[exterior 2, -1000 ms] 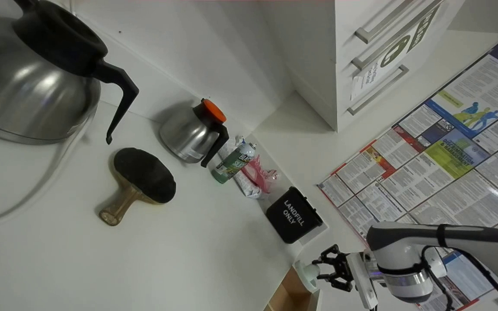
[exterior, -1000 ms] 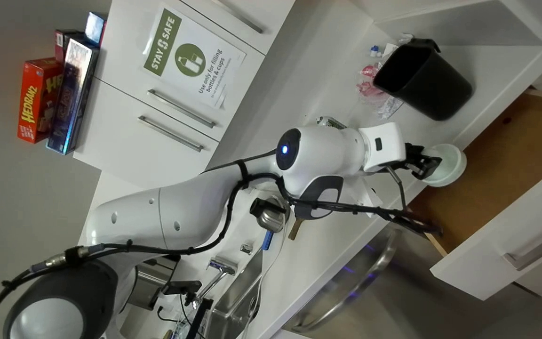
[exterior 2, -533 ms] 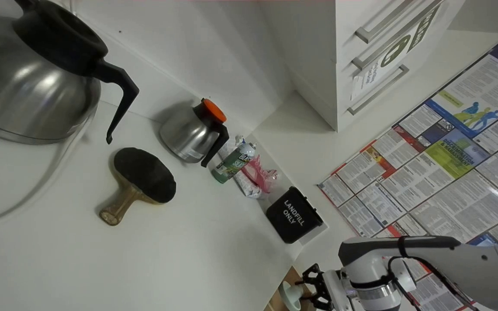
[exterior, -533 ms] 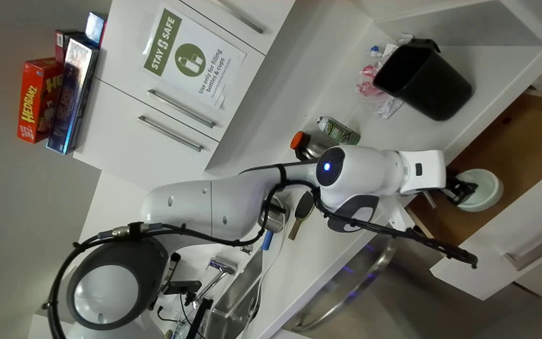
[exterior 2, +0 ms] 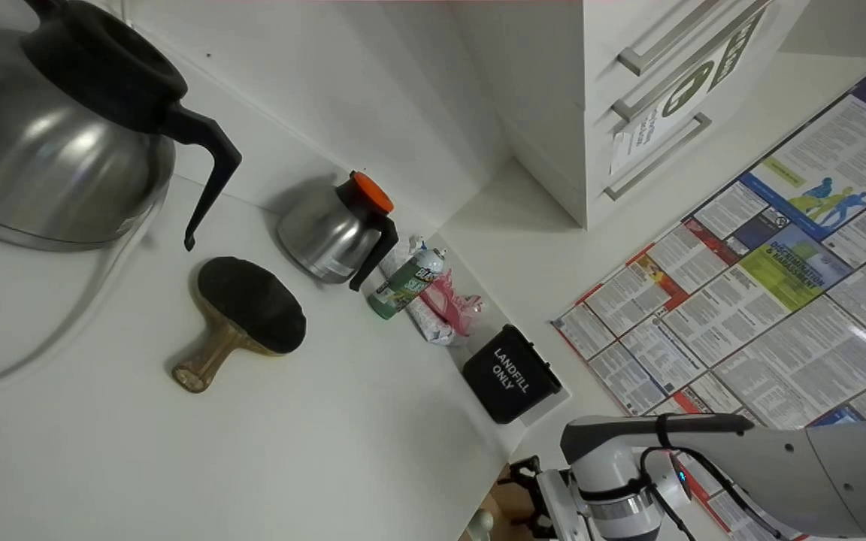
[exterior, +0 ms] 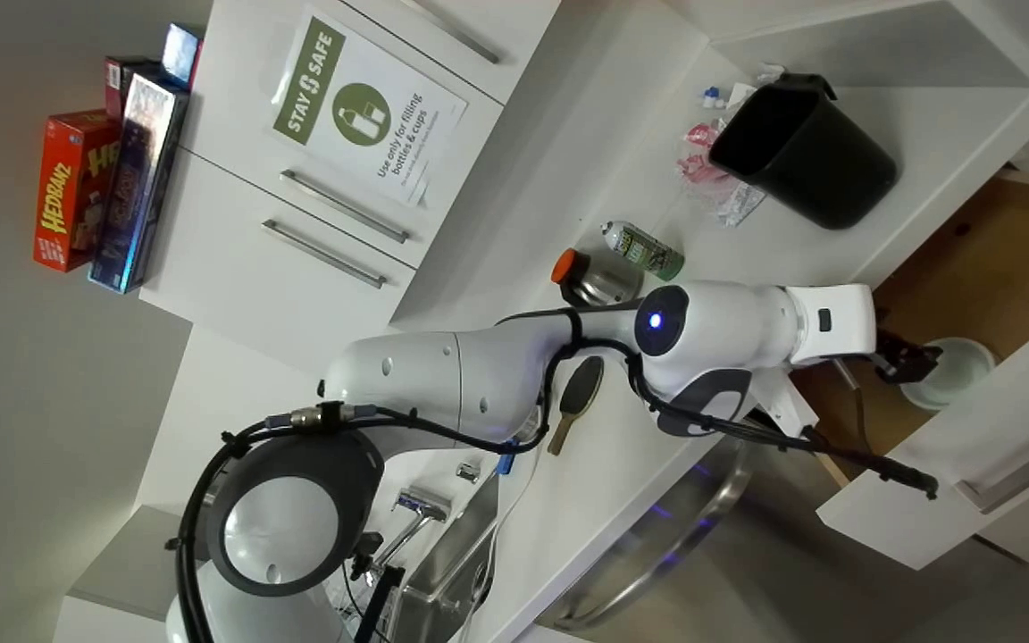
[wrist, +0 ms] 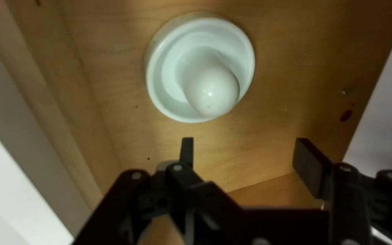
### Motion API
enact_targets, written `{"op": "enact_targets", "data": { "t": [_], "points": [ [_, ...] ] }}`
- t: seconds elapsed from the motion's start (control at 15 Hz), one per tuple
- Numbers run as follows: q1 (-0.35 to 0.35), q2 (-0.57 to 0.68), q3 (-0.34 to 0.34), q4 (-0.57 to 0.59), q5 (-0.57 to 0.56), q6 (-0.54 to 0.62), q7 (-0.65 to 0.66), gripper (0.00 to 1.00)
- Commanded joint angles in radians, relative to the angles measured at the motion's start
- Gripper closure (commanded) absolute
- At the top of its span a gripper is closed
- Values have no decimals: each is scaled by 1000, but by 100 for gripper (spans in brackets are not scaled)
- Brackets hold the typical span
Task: Open the topmost drawer on the right then place the white object on the counter inside the drawer
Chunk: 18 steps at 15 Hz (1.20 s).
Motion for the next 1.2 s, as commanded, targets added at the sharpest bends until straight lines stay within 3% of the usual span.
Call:
{"op": "enact_targets", "data": {
  "t": [0.0, 0.47, 0.73, 0.93, 1.0, 1.13],
  "points": [
    [-45, -55, 60, -25, 21, 25, -20, 0],
    [-120, -336, 127, -207, 15, -81, -62, 0],
    [-129, -471, 130, -277, 13, -168, -107, 0],
    [-122, -536, 118, -313, 8, -215, -122, 0],
    [-109, -467, 112, -262, 0, -174, -93, 0],
    [-109, -479, 112, -269, -1, -177, -95, 0]
  ]
}}
